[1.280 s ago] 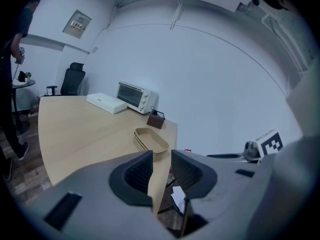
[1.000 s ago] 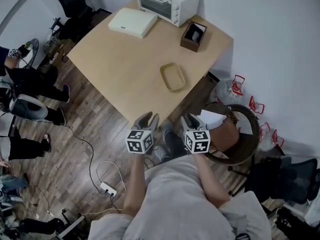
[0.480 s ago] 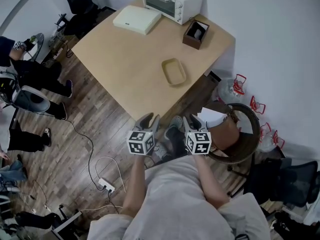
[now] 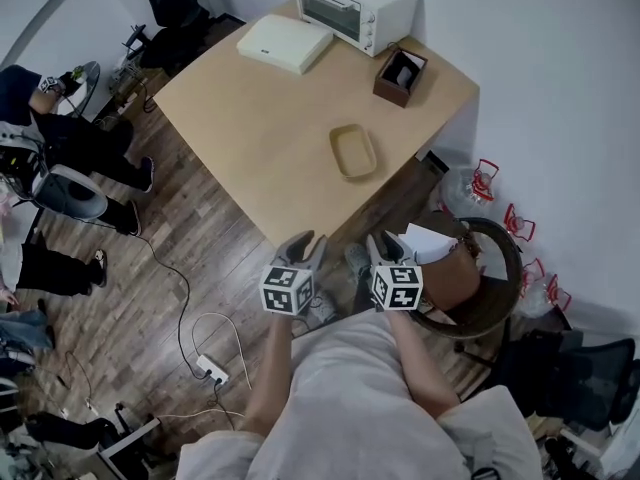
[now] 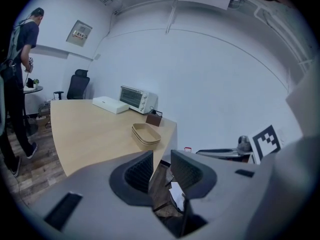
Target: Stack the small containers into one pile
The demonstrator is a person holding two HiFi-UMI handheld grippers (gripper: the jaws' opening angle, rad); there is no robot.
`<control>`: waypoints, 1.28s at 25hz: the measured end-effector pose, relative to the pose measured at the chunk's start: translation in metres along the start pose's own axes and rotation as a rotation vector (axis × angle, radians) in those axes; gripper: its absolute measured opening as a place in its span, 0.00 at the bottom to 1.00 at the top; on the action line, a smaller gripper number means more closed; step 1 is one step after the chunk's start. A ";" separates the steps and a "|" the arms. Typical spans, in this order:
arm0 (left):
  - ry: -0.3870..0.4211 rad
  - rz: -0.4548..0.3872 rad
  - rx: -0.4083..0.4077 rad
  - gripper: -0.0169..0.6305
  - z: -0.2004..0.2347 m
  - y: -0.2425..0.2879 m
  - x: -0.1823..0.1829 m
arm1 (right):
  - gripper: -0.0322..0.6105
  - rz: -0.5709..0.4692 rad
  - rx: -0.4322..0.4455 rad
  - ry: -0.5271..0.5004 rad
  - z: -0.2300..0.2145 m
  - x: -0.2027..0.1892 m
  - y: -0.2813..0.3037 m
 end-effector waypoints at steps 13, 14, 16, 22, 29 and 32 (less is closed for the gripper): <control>-0.030 -0.030 0.006 0.14 0.017 -0.017 -0.010 | 0.15 -0.047 -0.013 -0.014 0.017 0.004 0.002; -0.032 -0.034 0.005 0.13 0.019 -0.020 -0.011 | 0.14 -0.050 -0.013 -0.017 0.021 0.003 0.003; -0.030 -0.041 0.007 0.11 0.023 -0.023 -0.013 | 0.12 -0.054 -0.013 -0.020 0.025 0.003 0.005; -0.044 -0.041 0.006 0.07 0.030 -0.030 -0.018 | 0.06 -0.065 -0.005 -0.016 0.036 0.003 0.008; -0.049 -0.048 0.003 0.04 0.038 -0.036 -0.020 | 0.06 -0.044 -0.001 -0.026 0.046 0.000 0.016; -0.024 -0.030 0.005 0.03 0.038 -0.035 -0.020 | 0.06 -0.046 -0.012 -0.009 0.043 0.003 0.018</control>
Point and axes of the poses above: the fingertips, and each gripper's own axes: y forward along the fingers, z to its left, x out of its top, the point moved 7 cm from there along -y, backward along the fingers, and after that the axes turned 13 degrees about z, right-handed, at the moved point
